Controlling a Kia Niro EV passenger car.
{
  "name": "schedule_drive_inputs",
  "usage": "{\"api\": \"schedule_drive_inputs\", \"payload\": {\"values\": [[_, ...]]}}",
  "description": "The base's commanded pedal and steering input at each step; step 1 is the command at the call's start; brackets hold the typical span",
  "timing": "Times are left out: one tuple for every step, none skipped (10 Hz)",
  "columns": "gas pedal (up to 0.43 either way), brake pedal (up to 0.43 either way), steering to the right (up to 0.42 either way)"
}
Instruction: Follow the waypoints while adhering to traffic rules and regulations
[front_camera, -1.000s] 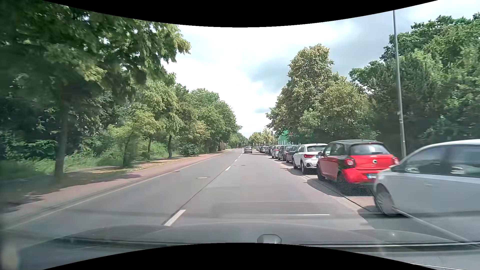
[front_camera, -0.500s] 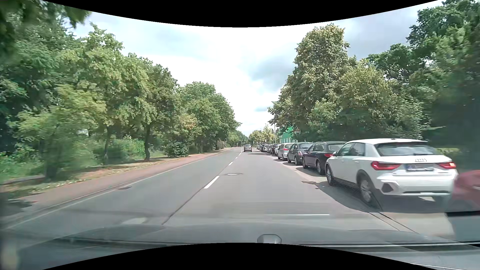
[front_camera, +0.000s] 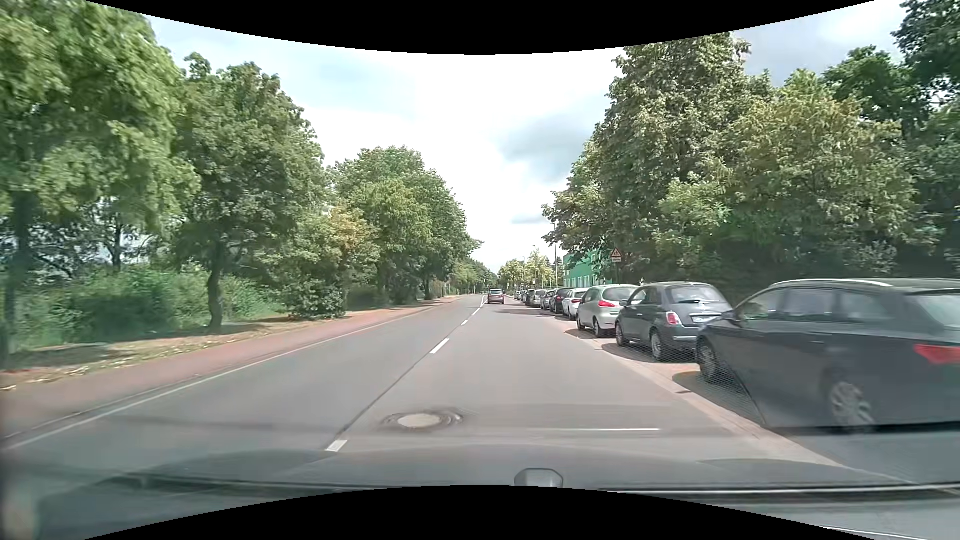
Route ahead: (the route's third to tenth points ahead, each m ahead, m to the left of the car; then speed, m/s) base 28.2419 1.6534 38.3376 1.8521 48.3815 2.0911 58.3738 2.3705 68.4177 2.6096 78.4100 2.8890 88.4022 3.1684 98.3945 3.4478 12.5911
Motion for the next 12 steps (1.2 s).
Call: {"api": "schedule_drive_inputs", "payload": {"values": [[0.118, 0.018, -0.003], [0.13, 0.018, -0.002], [0.13, 0.012, -0.003], [0.13, 0.012, -0.003], [0.13, 0.012, -0.005], [0.13, 0.012, -0.003], [0.13, 0.012, -0.003], [0.13, 0.018, -0.003], [0.13, 0.012, -0.003], [0.138, 0.018, -0.003], [0.15, 0.012, -0.003], [0.138, 0.018, -0.003]]}}
